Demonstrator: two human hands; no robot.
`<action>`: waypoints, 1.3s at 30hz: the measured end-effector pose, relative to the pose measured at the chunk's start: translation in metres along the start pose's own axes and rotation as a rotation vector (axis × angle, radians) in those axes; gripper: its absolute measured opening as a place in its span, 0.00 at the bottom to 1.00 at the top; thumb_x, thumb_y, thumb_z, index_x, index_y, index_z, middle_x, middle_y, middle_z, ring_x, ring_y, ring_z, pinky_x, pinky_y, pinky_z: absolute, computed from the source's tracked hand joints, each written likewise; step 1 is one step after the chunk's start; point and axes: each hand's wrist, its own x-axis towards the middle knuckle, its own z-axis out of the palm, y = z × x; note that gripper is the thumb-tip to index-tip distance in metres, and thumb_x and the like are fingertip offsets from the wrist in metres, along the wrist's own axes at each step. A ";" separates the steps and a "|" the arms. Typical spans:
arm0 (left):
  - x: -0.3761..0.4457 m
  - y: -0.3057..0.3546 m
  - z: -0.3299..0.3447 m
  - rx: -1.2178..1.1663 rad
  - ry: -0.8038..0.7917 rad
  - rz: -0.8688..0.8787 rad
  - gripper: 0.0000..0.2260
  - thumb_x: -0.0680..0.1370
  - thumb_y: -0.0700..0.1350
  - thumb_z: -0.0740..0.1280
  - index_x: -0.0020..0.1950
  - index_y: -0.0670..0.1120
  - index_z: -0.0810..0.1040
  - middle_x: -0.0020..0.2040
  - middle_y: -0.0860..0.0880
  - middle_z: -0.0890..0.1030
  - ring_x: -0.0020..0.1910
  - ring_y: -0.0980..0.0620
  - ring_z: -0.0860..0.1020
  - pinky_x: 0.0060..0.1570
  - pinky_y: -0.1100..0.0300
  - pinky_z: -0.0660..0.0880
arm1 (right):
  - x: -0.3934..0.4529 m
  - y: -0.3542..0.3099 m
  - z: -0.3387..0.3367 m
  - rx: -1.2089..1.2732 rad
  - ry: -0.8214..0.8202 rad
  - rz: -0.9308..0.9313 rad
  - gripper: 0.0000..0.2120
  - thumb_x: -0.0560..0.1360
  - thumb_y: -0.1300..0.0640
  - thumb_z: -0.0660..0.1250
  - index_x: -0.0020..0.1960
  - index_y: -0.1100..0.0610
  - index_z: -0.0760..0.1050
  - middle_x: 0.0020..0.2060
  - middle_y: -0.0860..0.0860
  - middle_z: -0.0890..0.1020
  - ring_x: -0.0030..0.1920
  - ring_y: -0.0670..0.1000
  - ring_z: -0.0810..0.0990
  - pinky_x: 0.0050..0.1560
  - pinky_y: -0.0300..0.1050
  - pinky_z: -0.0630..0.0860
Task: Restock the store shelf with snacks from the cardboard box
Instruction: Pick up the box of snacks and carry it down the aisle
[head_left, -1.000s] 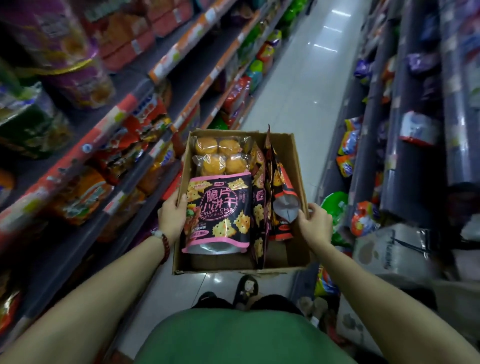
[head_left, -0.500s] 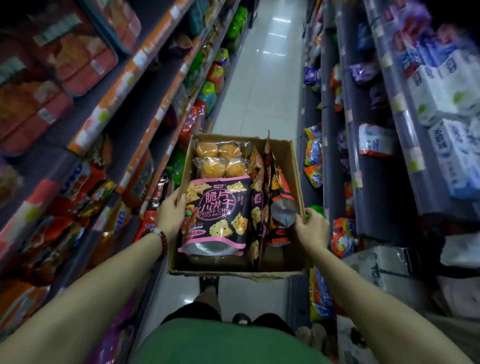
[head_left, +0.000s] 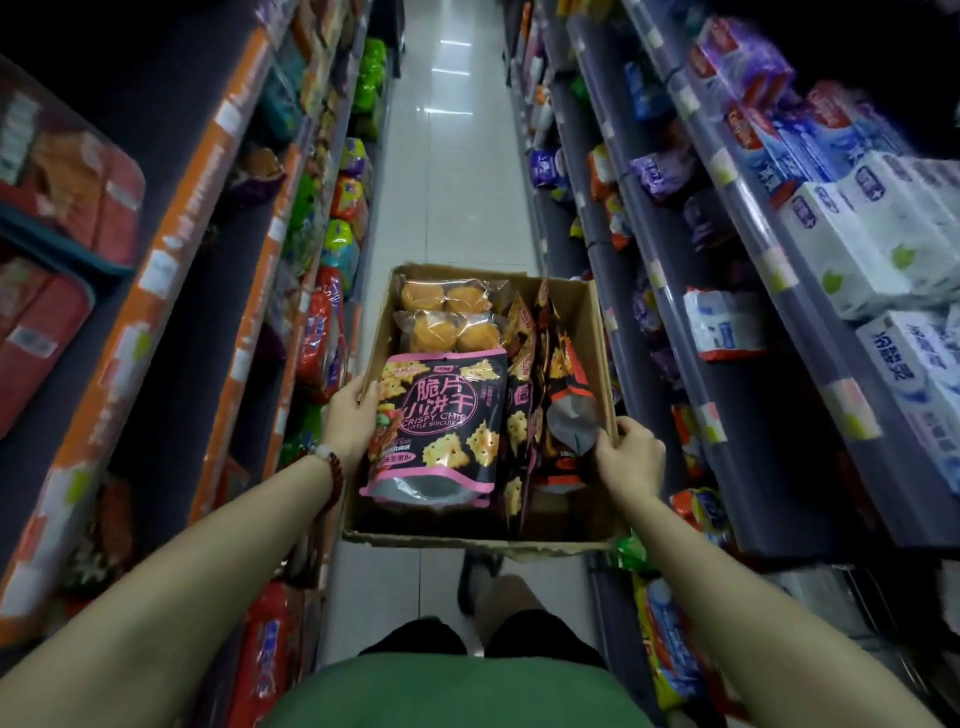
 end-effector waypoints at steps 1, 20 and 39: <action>0.016 0.006 0.003 0.004 -0.004 -0.004 0.15 0.83 0.47 0.57 0.68 0.47 0.74 0.51 0.50 0.80 0.51 0.50 0.79 0.45 0.64 0.71 | 0.015 -0.006 0.003 -0.004 0.000 0.004 0.06 0.76 0.55 0.65 0.49 0.55 0.79 0.39 0.54 0.81 0.40 0.56 0.79 0.39 0.47 0.74; 0.320 0.145 0.035 0.072 0.114 -0.070 0.18 0.82 0.49 0.58 0.70 0.48 0.72 0.60 0.48 0.81 0.57 0.48 0.78 0.59 0.57 0.73 | 0.330 -0.183 0.056 -0.007 -0.083 -0.046 0.08 0.77 0.55 0.65 0.51 0.57 0.79 0.43 0.56 0.82 0.46 0.58 0.79 0.42 0.44 0.71; 0.637 0.260 0.089 0.084 0.114 -0.127 0.21 0.82 0.51 0.58 0.73 0.46 0.69 0.69 0.46 0.74 0.68 0.43 0.71 0.68 0.47 0.68 | 0.631 -0.334 0.127 -0.045 -0.125 0.012 0.10 0.77 0.55 0.64 0.56 0.56 0.78 0.48 0.58 0.83 0.49 0.60 0.81 0.49 0.53 0.79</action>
